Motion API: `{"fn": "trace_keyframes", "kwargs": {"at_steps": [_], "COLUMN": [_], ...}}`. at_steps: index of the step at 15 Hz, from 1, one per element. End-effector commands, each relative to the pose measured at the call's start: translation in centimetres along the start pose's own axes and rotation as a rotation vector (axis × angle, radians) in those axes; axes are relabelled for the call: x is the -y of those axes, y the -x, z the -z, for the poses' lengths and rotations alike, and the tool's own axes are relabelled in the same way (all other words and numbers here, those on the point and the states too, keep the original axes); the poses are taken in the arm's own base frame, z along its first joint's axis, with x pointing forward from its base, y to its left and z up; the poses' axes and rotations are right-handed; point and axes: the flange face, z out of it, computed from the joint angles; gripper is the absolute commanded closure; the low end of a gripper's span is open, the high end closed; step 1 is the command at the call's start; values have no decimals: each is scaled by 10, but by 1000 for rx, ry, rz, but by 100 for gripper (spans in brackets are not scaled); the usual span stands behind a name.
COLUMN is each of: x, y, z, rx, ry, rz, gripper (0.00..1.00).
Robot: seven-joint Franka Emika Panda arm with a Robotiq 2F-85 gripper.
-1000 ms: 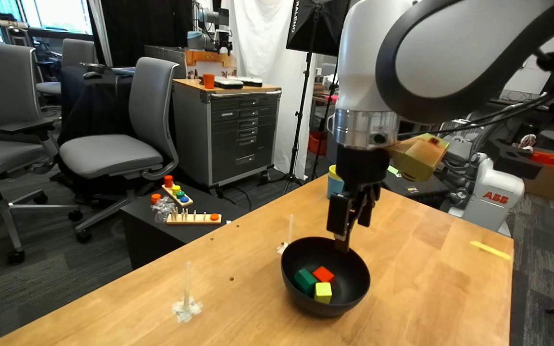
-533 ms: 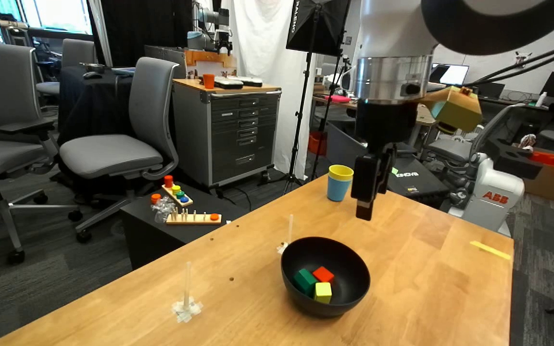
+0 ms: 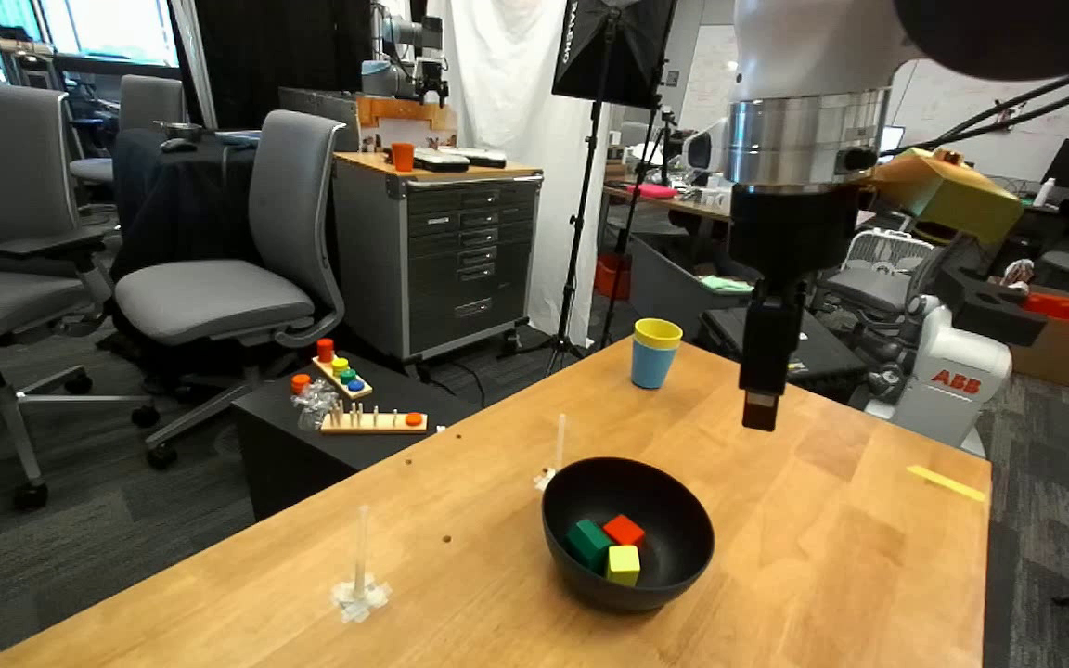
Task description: Put the yellow, green and orange blocks inside the black bowl
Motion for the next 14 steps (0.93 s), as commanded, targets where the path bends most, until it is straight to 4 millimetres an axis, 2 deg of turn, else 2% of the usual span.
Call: {"fn": "trace_keyframes", "kwargs": {"at_steps": [1,2,3,14], "x": [0,0,0,0], "y": [15,16,4,7], "z": [10,10,1,2], "rx": [18,32,17,29], "ry": [21,15,7,6], "rz": [35,39,14,21], "gripper": [0,0,0,0]}}
